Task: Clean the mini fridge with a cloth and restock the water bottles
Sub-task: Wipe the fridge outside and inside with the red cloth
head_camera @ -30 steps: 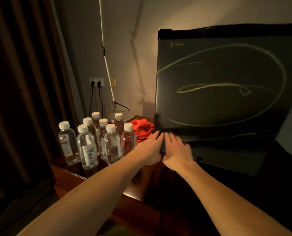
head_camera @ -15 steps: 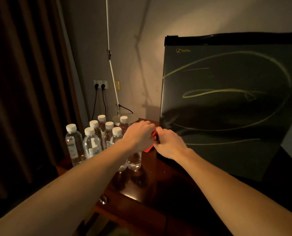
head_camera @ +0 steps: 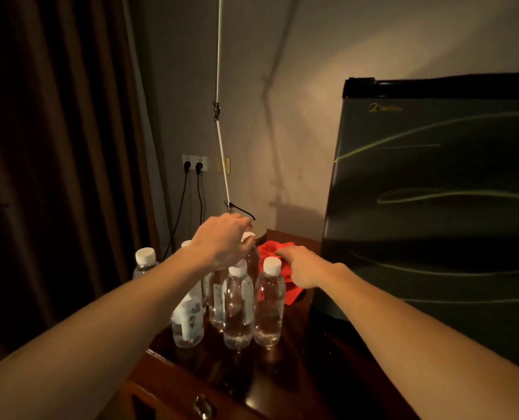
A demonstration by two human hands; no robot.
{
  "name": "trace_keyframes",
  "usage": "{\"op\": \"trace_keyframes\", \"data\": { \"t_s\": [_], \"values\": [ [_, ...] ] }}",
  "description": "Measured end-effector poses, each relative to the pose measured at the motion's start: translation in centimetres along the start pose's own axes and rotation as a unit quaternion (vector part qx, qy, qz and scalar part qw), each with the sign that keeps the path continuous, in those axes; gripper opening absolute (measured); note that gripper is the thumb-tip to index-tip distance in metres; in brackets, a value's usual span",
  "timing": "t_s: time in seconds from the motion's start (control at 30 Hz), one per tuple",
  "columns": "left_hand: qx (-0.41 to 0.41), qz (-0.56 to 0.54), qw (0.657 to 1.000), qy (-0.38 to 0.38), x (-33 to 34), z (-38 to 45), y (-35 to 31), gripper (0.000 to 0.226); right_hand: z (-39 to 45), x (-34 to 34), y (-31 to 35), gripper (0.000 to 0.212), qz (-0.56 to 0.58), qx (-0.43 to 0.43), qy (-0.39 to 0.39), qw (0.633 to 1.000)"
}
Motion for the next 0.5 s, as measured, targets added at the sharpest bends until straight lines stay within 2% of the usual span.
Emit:
{"op": "trace_keyframes", "data": {
  "t_s": [0.07,0.13,0.17,0.23,0.3,0.37,0.43,0.5],
  "values": [
    [0.007,-0.003,1.0,-0.003,0.7,1.3,0.5,0.037,4.4,0.8,-1.2,0.026,-0.108,-0.011,0.003,0.994],
    [0.013,-0.007,1.0,-0.004,1.3,2.6,0.7,0.039,9.2,1.6,-3.0,0.023,-0.143,-0.02,-0.023,0.989],
    [0.016,-0.007,1.0,-0.005,1.5,3.3,0.8,0.039,11.0,2.8,-3.7,0.026,-0.156,-0.028,0.02,0.987],
    [0.02,-0.005,1.0,-0.002,1.9,4.9,0.9,0.04,11.0,2.8,-4.0,0.048,-0.128,0.034,0.051,0.99],
    [0.019,-0.001,1.0,0.015,2.5,6.4,1.0,0.039,9.7,2.8,-2.9,0.074,-0.136,0.044,0.087,0.986],
    [0.022,0.001,0.999,0.027,3.2,7.8,0.9,0.038,9.9,4.0,-3.5,0.086,-0.133,0.067,0.117,0.982],
    [0.027,-0.005,0.999,0.034,3.9,8.8,0.8,0.037,10.5,4.7,-4.4,0.085,-0.118,0.092,0.1,0.984],
    [0.029,-0.014,0.999,0.04,4.7,9.5,0.8,0.035,11.3,4.6,-4.9,0.069,-0.111,0.083,0.043,0.989]
  ]
}}
Point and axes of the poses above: each hand's wrist, its own z-axis towards the middle knuckle, its own x-axis out of the palm, y = z × x, the point moved 9 cm from there along z, towards the middle knuckle, and after that the axes turned 12 degrees about y, right-handed, at the moved point
